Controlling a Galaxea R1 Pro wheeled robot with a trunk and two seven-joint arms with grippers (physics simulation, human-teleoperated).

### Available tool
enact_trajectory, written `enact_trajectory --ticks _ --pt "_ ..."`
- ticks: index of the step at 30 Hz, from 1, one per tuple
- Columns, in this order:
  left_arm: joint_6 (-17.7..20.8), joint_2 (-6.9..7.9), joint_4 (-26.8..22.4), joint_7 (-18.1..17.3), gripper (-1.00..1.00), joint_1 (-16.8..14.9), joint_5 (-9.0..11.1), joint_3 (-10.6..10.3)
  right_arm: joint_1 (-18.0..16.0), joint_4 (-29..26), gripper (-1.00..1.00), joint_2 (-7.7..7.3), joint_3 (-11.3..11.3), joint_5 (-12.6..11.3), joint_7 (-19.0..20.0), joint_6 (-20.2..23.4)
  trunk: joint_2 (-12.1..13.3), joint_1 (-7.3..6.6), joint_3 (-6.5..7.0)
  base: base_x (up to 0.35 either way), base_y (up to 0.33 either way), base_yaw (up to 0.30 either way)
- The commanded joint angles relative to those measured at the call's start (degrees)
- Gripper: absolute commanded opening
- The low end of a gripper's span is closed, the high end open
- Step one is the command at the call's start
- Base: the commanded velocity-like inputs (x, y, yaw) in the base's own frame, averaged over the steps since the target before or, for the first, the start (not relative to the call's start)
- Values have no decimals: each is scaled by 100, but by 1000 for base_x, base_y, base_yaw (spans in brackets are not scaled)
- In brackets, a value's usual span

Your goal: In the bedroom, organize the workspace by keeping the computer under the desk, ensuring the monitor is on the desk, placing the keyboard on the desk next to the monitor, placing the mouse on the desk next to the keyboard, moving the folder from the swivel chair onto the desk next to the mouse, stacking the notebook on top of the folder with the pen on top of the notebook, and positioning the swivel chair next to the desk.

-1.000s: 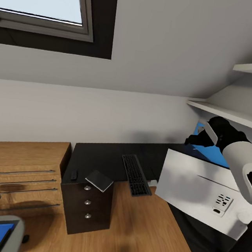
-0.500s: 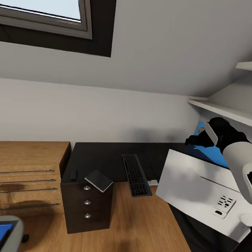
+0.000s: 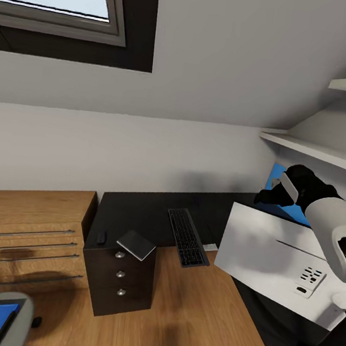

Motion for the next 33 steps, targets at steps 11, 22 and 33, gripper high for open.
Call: enact_trajectory --ticks 11,22,33 --pt "24 4 -15 46 100 -2 44 -25 107 22 100 -7 56 7 46 -79 -10 2 -107 0 0 0" --pt "25 4 -15 46 100 -2 44 -25 115 29 100 -1 56 17 50 -171 -10 2 -174 0 0 0" --pt "17 -43 -14 63 100 -9 51 -3 184 -110 100 257 129 165 41 -217 -10 2 -177 0 0 0"
